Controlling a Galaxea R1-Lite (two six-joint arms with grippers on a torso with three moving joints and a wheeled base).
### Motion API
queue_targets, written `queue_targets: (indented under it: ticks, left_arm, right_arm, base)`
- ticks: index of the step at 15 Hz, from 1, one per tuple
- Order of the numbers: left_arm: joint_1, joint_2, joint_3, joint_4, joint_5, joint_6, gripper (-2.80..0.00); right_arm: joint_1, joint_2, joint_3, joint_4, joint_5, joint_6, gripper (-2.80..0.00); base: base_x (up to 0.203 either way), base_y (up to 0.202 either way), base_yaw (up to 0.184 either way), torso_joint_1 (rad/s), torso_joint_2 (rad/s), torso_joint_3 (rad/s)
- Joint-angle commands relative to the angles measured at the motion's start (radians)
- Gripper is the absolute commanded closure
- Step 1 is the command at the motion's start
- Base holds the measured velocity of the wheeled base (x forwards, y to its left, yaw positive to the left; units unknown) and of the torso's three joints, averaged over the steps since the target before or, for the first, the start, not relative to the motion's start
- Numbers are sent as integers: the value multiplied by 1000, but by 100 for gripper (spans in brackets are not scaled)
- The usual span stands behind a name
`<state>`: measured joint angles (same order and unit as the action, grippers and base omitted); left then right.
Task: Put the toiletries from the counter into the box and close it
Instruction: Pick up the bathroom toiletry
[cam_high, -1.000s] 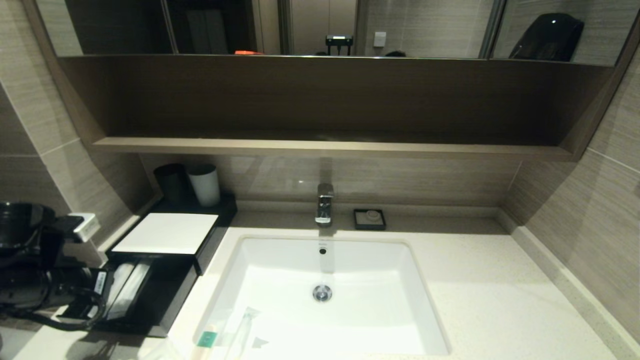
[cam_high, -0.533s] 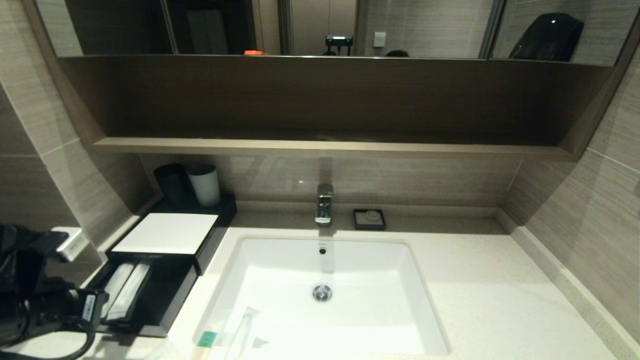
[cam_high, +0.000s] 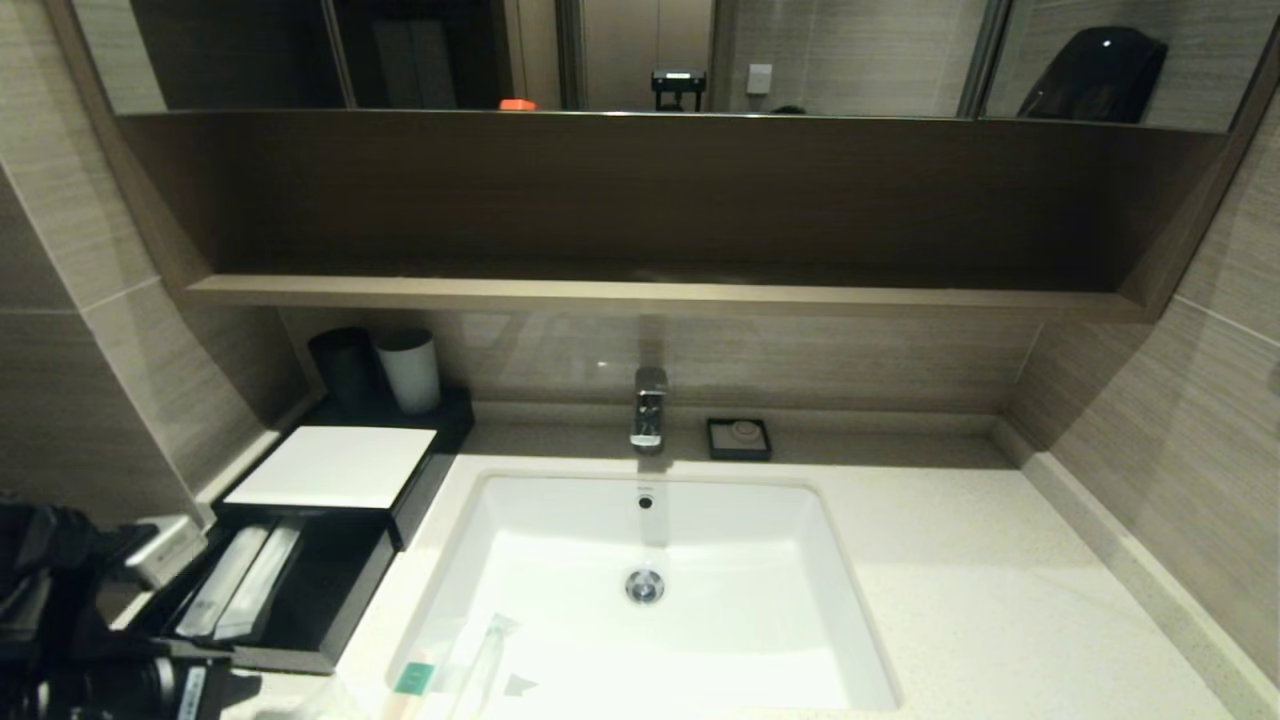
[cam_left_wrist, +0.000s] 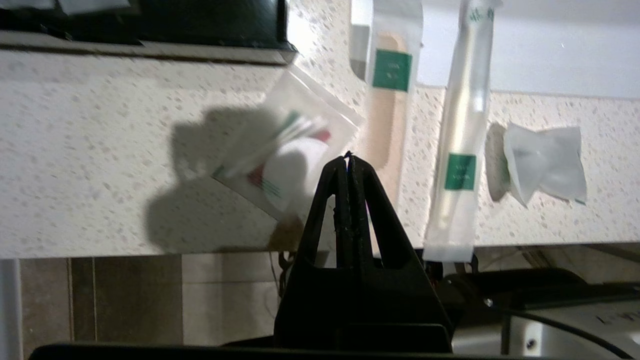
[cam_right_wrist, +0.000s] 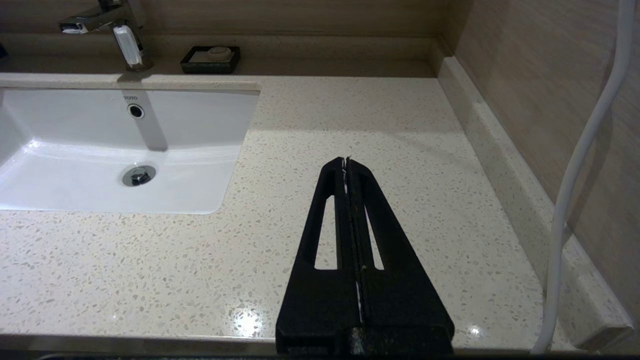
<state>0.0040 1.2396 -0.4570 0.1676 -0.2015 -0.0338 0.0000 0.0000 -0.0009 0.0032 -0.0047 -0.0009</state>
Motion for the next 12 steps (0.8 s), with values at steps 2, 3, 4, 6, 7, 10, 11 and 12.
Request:
queue_targets:
  ticks: [2, 3, 4, 6, 7, 10, 11, 12]
  left_arm:
    - [-32, 1, 10, 25, 8, -18, 0]
    - [-32, 6, 23, 23, 11, -17, 0]
    - [-32, 14, 33, 24, 15, -17, 0]
    - [-32, 52, 64, 17, 31, -15, 0]
    - [-31, 76, 75, 14, 41, -16, 0]
    - [-29, 122, 88, 13, 47, -23, 0]
    - [-29, 142, 91, 12, 47, -27, 0]
    - [-29, 162, 95, 12, 48, -29, 0]
  right_arm:
    - [1, 0, 0, 0, 0, 0, 0]
    - [1, -1, 0, 0, 1, 0, 0]
    - [0, 0, 1, 0, 0, 0, 0]
    - [0, -1, 0, 0, 0, -1, 0]
    - [0, 0, 1, 0, 0, -1, 0]
    - [0, 0, 1, 0, 0, -1, 0]
    - [0, -1, 0, -1, 0, -1, 0]
    - [0, 0, -1, 0, 0, -1, 0]
  base:
    - [0, 0, 0, 0, 0, 0]
    - [0, 0, 0, 0, 0, 0]
    - [0, 0, 0, 0, 0, 0]
    - [0, 0, 0, 0, 0, 0]
    - [0, 0, 0, 0, 0, 0]
    - [0, 0, 0, 0, 0, 0]
    - [0, 0, 0, 0, 0, 0]
    - [0, 0, 0, 0, 0, 0]
